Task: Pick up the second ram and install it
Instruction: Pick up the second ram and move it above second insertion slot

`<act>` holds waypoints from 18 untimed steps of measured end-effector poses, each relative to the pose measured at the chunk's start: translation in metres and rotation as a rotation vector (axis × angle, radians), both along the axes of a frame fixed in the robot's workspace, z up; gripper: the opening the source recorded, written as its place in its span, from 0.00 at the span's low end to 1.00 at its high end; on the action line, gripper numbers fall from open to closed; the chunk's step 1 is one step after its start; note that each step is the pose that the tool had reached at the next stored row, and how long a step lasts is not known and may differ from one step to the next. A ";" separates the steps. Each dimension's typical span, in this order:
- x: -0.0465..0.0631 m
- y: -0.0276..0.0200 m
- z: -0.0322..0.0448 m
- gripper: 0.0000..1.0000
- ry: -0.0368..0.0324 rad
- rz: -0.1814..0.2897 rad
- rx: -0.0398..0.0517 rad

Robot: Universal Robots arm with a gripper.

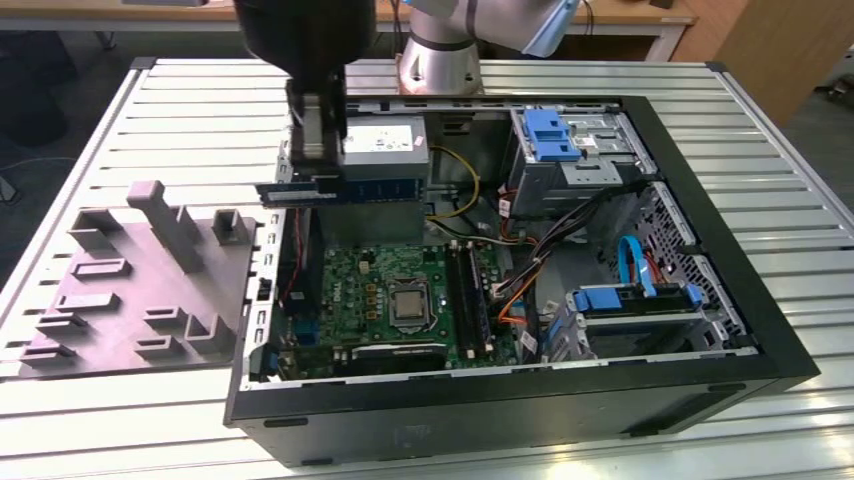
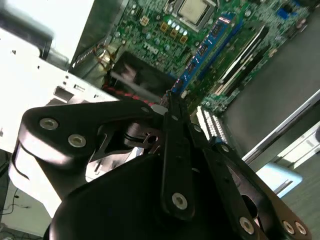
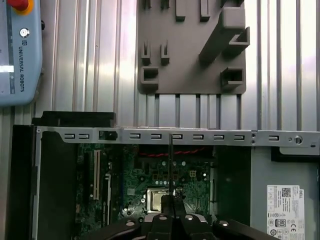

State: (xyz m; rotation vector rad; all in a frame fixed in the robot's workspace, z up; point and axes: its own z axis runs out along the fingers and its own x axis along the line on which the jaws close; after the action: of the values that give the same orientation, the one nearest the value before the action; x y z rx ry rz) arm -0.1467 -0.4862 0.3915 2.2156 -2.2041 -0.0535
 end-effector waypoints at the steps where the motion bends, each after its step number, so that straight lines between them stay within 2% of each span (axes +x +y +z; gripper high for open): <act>1: 0.003 0.0000 0.0000 0.11 0.0000 0.000 0.0000; 18: 0.058 0.0000 -0.0007 0.11 0.0000 0.000 0.0001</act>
State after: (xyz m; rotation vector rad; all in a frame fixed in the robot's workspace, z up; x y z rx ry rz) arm -0.0883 -0.4862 0.3908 2.2156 -2.2042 -0.0536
